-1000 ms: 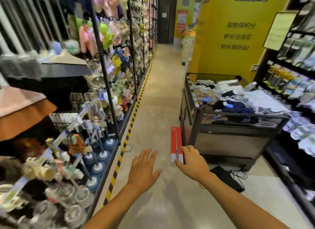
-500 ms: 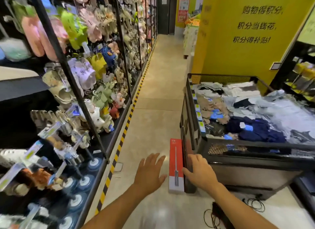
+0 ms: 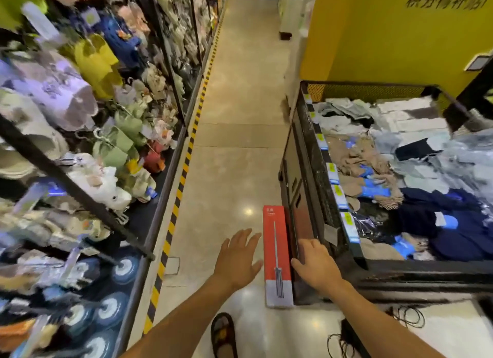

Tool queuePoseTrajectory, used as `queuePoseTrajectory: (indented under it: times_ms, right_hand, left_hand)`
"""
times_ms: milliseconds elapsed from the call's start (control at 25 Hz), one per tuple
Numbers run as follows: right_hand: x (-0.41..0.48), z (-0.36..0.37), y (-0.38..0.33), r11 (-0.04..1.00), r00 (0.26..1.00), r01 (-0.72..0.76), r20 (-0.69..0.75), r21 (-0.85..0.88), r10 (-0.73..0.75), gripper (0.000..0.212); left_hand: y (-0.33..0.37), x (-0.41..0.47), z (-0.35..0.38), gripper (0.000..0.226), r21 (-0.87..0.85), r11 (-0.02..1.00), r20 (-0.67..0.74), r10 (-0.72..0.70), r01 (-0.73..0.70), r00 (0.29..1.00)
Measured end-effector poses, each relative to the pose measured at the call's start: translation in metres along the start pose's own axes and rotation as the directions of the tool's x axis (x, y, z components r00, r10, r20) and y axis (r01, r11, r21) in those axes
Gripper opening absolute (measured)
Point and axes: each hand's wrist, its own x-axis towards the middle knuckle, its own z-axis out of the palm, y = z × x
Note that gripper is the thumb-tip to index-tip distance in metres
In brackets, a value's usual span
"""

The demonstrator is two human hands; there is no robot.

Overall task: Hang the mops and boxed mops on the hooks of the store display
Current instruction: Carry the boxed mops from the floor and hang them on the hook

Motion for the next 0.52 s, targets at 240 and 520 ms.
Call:
queuePoseTrajectory:
  times_ms: [240, 520]
  right_hand:
    - [0.135, 0.053, 0.015, 0.986, 0.987, -0.143, 0.092, 0.082, 0.135, 0.047]
    - [0.277, 0.201, 0.098, 0.941, 0.951, -0.295, 0.150, 0.165, 0.271, 0.056]
  left_hand:
    - [-0.066, 0.126, 0.057, 0.072, 0.045, 0.998, 0.170, 0.043, -0.052, 0.984]
    - [-0.113, 0.240, 0.230, 0.069, -0.015, 1.000, 0.301, 0.014, -0.010, 0.954]
